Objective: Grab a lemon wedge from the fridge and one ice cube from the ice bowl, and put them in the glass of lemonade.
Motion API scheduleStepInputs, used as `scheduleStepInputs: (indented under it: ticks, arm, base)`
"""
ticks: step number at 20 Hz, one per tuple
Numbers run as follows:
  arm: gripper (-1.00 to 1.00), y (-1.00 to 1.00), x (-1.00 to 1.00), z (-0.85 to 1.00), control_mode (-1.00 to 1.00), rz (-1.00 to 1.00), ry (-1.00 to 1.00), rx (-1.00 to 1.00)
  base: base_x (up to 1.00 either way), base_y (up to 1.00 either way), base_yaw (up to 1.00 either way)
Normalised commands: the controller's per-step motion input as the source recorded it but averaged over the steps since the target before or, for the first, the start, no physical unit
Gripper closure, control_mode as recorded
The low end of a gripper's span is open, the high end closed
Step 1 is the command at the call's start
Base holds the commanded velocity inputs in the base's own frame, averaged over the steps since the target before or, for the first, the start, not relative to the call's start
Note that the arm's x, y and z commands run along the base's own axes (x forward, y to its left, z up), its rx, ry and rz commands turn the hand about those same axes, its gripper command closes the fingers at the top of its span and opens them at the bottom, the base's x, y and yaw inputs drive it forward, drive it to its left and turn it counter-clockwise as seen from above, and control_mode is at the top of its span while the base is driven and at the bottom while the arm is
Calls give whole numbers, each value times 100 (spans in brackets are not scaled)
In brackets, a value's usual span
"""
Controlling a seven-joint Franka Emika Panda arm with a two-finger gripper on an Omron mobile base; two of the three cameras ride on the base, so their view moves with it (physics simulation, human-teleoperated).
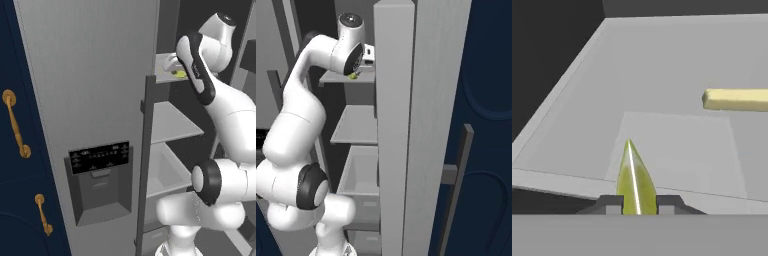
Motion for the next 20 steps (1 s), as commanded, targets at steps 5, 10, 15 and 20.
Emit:
scheduleStepInputs:
  ticks: [5, 10, 15, 20]
  arm:
    - [100, -11, -100, 0, -100, -25, 0, 0]
    - [100, 0, -100, -17, -100, -15, 1, 0]
    - [100, 0, -100, -56, -100, -10, 5, 0]
    - [100, 0, -75, -85, -100, -6, 17, 0]
  base:
    - [0, 0, 0]
    - [0, 0, 0]
    - [0, 0, 0]
    - [0, 0, 0]
